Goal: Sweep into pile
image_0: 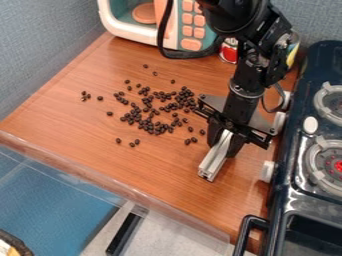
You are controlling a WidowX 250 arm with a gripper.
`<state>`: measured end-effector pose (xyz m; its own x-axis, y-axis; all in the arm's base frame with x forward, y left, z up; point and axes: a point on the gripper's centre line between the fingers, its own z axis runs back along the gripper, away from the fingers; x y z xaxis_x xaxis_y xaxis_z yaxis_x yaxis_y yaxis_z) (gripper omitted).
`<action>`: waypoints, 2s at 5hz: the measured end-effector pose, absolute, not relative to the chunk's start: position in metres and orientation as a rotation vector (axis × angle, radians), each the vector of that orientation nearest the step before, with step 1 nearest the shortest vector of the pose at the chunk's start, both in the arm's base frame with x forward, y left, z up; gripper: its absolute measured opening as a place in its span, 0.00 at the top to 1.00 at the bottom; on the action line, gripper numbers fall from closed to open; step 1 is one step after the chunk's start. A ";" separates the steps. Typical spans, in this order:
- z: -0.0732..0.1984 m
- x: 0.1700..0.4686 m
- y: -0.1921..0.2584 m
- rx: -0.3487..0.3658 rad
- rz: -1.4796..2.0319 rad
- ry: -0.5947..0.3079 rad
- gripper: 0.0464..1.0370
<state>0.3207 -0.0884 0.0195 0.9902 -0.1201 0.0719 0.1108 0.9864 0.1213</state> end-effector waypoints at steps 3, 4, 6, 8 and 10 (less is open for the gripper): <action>0.016 0.322 -0.065 0.133 -0.146 -0.080 0.69; 0.016 0.322 -0.048 0.135 -0.162 -0.081 0.69; 0.016 0.325 0.003 0.146 -0.116 -0.078 0.69; 0.017 0.325 0.040 0.151 -0.036 -0.070 0.69; 0.019 0.321 0.079 0.154 0.051 -0.058 0.69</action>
<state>0.3206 0.0787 0.0190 0.9970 0.0468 0.0618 -0.0557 0.9869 0.1515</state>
